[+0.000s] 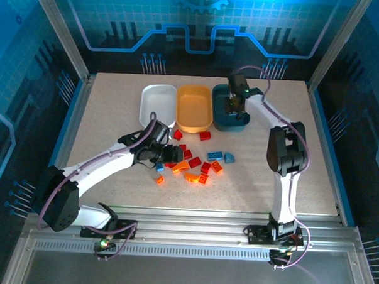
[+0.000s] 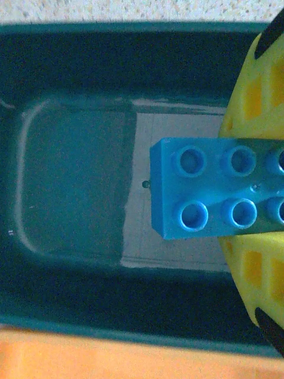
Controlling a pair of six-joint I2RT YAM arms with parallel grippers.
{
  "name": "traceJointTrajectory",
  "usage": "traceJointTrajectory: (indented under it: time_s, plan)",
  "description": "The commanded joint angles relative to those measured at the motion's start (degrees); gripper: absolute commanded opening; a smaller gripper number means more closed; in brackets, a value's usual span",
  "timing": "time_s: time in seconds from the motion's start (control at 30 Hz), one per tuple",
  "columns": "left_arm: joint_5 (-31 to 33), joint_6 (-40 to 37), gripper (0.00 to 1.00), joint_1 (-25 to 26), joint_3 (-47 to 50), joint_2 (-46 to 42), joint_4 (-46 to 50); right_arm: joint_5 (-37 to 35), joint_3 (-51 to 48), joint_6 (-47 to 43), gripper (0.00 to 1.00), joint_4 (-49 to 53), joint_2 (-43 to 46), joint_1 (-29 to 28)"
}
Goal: Sort the legos into containers by color
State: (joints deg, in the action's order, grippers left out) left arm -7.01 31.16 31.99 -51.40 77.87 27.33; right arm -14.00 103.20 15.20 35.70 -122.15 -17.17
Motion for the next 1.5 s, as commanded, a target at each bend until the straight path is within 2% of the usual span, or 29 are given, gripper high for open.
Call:
traceJointTrajectory:
  time_s: [0.0, 0.07, 0.23, 0.4, 0.63, 0.9, 1.1, 1.33, 1.47]
  plan:
    - [2.1, -2.2, 0.59, 1.5, 1.8, -1.3, 4.2, 1.4, 5.7, -1.2, 0.46, 5.3, -2.4, 0.7]
    - [3.1, -3.3, 0.59, 3.0, 1.6, -0.3, 4.9, 2.1, 6.6, -1.2, 0.54, 5.4, -2.2, 0.6]
    - [7.3, -6.0, 0.57, 6.4, 1.0, 3.3, 4.7, 3.2, 4.5, -1.1, 0.62, 5.2, 2.7, 0.3]
    - [8.7, -10.6, 0.57, 6.8, -0.1, 7.7, 0.3, 5.7, -6.8, 1.4, 0.64, 1.2, 13.4, -0.3]
    - [11.7, -11.9, 0.56, 6.9, -2.8, 13.8, 1.3, 7.1, -22.6, 4.5, 0.65, -3.8, 26.9, -1.4]
    - [10.3, -12.5, 0.57, 6.9, -3.6, 17.5, -3.8, 5.9, -29.5, 4.8, 0.67, -3.9, 34.3, -1.6]
    - [9.2, -13.3, 0.48, 7.4, -4.2, 19.1, -5.1, 5.3, -31.9, 4.6, 0.67, -3.4, 36.9, -1.5]
    - [11.0, -13.3, 0.27, 9.0, -1.5, 17.2, -5.4, 5.8, -33.8, 4.6, 0.67, -4.0, 37.6, -1.5]
    - [13.3, -13.0, 0.23, 10.3, -0.5, 15.6, -4.3, 6.2, -34.0, 4.7, 0.66, -4.3, 37.8, -1.6]
